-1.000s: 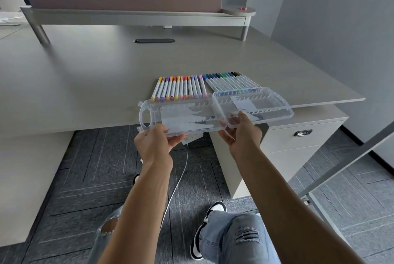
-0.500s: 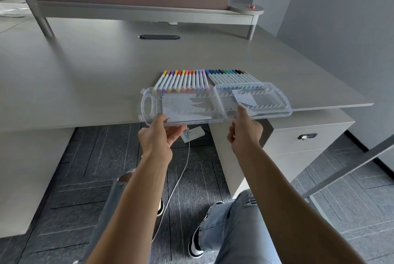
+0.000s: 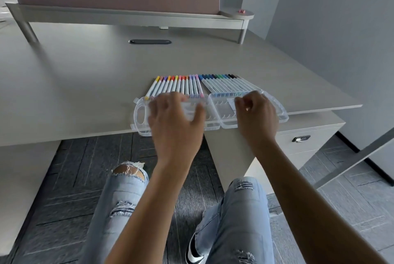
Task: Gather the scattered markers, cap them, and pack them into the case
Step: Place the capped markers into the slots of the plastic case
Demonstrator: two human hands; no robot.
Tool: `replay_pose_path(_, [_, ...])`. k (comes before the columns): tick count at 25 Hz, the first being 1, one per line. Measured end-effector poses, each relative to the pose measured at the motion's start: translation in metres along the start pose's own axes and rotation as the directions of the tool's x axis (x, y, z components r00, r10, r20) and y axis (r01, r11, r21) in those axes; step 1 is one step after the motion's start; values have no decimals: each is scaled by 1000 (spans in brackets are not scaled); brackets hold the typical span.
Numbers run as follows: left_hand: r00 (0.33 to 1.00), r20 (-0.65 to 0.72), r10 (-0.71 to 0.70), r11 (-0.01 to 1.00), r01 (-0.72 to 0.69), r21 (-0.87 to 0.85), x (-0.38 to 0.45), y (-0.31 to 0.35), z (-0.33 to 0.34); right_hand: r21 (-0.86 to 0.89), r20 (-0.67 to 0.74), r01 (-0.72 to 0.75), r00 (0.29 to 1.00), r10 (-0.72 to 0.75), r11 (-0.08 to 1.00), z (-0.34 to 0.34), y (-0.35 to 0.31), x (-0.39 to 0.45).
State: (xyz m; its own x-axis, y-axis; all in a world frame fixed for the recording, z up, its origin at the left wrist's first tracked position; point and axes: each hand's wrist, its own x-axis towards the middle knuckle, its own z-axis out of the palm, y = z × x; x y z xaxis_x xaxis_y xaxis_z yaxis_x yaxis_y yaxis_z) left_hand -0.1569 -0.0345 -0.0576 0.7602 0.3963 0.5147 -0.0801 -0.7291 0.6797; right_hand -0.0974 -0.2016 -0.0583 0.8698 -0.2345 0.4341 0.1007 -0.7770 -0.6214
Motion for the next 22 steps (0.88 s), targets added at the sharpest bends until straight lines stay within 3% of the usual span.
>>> replay_pose_path(2, [942, 331, -56, 945, -56, 321, 21, 8, 19, -197, 207, 67, 978, -26, 978, 15, 1, 23])
replay_pose_path(5, [825, 537, -176, 875, -118, 469, 30, 1, 42, -363, 396, 89, 916, 67, 928, 33, 13, 44])
replay_pose_path(22, [843, 474, -254, 842, -49, 537, 53, -13, 64, -502, 443, 218, 896, 33, 837, 54, 15, 75])
